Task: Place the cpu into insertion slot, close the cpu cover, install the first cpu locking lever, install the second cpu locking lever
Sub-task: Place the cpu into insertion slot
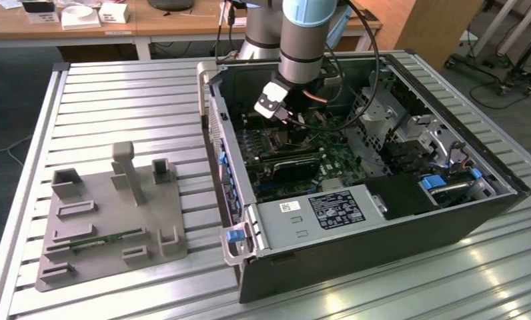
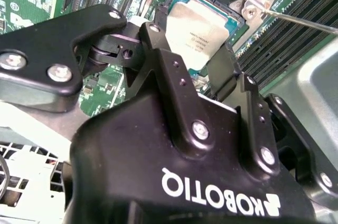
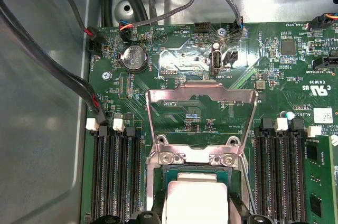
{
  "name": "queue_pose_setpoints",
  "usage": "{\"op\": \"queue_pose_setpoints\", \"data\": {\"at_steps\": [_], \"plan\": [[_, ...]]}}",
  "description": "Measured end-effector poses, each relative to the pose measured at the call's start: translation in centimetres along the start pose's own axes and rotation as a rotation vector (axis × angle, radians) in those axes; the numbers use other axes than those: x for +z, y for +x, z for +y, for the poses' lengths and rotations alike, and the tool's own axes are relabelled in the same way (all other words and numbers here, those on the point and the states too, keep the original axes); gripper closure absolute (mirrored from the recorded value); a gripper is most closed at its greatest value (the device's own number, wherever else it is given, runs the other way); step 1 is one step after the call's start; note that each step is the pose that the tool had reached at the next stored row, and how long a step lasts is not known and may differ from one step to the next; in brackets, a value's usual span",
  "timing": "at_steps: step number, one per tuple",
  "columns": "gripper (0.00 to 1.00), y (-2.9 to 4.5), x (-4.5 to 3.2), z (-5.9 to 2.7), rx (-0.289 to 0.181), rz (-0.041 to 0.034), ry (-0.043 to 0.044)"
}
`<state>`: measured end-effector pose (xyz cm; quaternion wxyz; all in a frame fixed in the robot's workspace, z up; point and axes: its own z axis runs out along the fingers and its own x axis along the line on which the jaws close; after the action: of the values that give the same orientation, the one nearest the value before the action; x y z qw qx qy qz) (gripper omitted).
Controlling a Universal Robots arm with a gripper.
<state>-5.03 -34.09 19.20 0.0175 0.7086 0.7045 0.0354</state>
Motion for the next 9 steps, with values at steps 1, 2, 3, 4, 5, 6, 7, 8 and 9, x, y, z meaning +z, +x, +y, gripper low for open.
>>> {"op": "queue_pose_setpoints", "data": {"at_steps": [1, 2, 3, 4, 5, 6, 7, 8, 9], "plan": [[0.45, 0.01, 0.01, 0.0, 0.0, 0.0002, 0.0], [0.45, 0.0, 0.01, 0.0, 0.0, 0.0001, 0.0002], [0.38, 0.0, 0.0, 0.0, 0.0, 0.0, 0.0003], [0.38, 0.0, 0.0, 0.0, 0.0, -0.0002, 0.0004], [0.38, 0.0, -0.01, -0.01, 0.0, -0.0004, 0.0005], [0.38, 0.0, -0.01, -0.01, 0.0, -0.0006, 0.0005], [0.38, -0.01, -0.01, -0.01, 0.0, -0.0007, 0.0005], [0.38, 0.0, -0.02, -0.01, 0.0, -0.0007, 0.0005], [0.38, -0.01, -0.07, -0.01, 0.0, -0.0009, 0.0007]]}}
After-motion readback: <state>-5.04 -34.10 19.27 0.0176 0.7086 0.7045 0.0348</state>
